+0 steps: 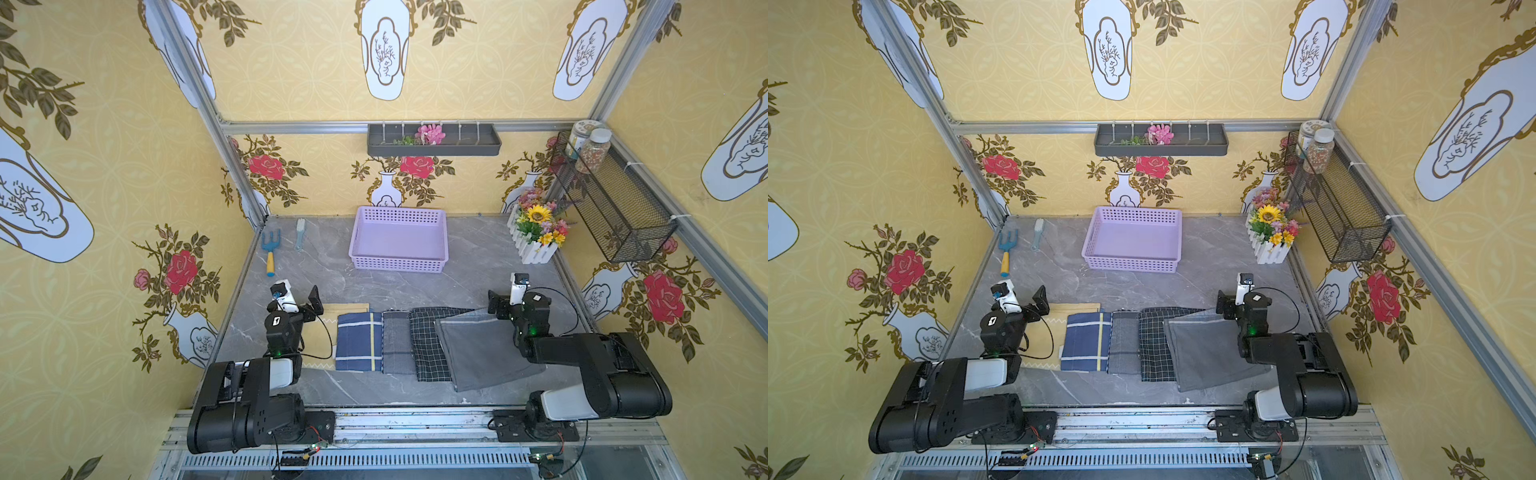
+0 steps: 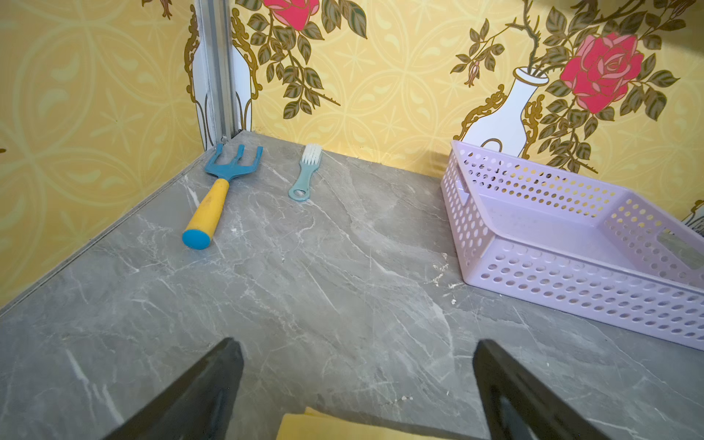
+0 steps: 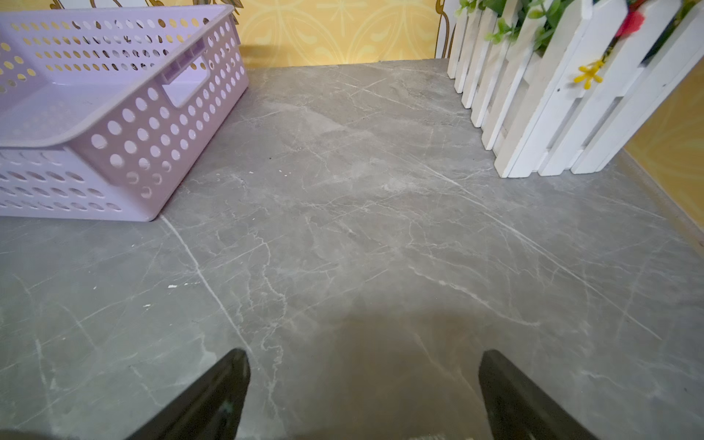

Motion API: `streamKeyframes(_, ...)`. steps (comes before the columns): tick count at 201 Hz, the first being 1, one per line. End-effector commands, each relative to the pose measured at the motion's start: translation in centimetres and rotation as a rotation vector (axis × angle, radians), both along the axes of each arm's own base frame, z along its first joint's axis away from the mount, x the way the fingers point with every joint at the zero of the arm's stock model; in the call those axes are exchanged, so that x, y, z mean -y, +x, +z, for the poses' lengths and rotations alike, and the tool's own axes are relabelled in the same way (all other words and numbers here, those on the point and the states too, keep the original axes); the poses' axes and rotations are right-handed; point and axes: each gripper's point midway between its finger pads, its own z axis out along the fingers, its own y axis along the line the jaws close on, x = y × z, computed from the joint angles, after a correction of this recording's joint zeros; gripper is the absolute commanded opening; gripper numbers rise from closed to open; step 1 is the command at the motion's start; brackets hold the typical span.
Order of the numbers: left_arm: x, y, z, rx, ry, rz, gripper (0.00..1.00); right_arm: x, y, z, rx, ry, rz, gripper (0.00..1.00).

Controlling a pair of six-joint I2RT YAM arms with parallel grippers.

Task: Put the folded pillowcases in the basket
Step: Move the basket to the center of the board.

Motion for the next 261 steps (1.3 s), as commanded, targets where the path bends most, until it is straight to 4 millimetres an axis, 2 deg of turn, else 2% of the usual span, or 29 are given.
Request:
streamKeyframes(1, 0.1, 0.0, 0.3, 0.013, 0.004, -0.004, 1.00, 0.0, 0.5, 1.1, 0.045, -0.006, 0.001, 0.97)
streamKeyframes(31, -0.3, -0.4, 1.0, 0.041, -0.001, 0.021, 1.00, 0.8, 0.4, 3.0, 0.044, -0.009, -0.045, 0.97)
streamKeyframes(57, -0.4, -0.9, 3.3, 0.088, 0.007, 0.035, 1.00, 1.1, 0.1, 5.6, 0.050, -0.007, -0.067, 0.97)
streamKeyframes(70, -0.5, -1.3, 4.6, 0.110, 0.006, 0.043, 1.00, 1.6, -0.1, 7.3, 0.060, 0.060, -0.128, 0.97)
streamKeyframes(83, -0.5, -1.8, 6.0, 0.144, -0.011, 0.046, 1.00, 1.2, -0.1, 8.8, 0.053, 0.110, -0.121, 0.97)
streamKeyframes(99, -0.8, -2.6, 7.8, 0.193, -0.087, 0.071, 1.00, 0.5, 0.0, 10.4, 0.026, 0.157, -0.099, 0.97)
streamKeyframes(112, -2.0, -3.2, 9.0, 0.223, -0.190, 0.148, 1.00, 0.1, 0.1, 11.5, -0.003, 0.204, -0.097, 0.97)
streamKeyframes(130, -4.7, -3.9, 8.7, 0.188, -0.410, 0.342, 1.00, -1.1, 0.6, 12.7, -0.053, 0.280, -0.069, 0.97)
streamKeyframes(141, -5.1, -4.0, 8.1, 0.116, -0.464, 0.393, 1.00, -2.0, 1.0, 13.2, -0.067, 0.313, -0.041, 0.97)
streamKeyframes(166, -3.1, -2.4, 8.4, -0.008, -0.442, 0.293, 1.00, -4.4, 2.2, 13.5, -0.113, 0.371, -0.010, 0.97)
streamKeyframes(186, -1.3, -1.2, 8.3, -0.085, -0.457, 0.196, 1.00, -7.7, 3.5, 13.2, -0.177, 0.348, 0.027, 0.97)
streamKeyframes(195, 0.1, -0.8, 8.5, -0.096, -0.450, 0.107, 1.00, -9.2, 4.1, 12.6, -0.213, 0.324, 0.044, 0.97)
streamKeyframes(219, 1.9, -0.8, 8.2, -0.105, -0.480, 0.012, 1.00, -12.2, 5.7, 11.1, -0.295, 0.269, 0.047, 0.97)
streamKeyframes(244, 3.7, -1.0, 8.2, -0.131, -0.498, -0.089, 1.00, -14.2, 7.5, 9.5, -0.373, 0.244, 0.051, 1.00)
streamKeyframes(261, 4.6, -1.2, 8.1, -0.143, -0.515, -0.127, 1.00, -15.1, 9.1, 8.2, -0.417, 0.235, 0.048, 0.90)
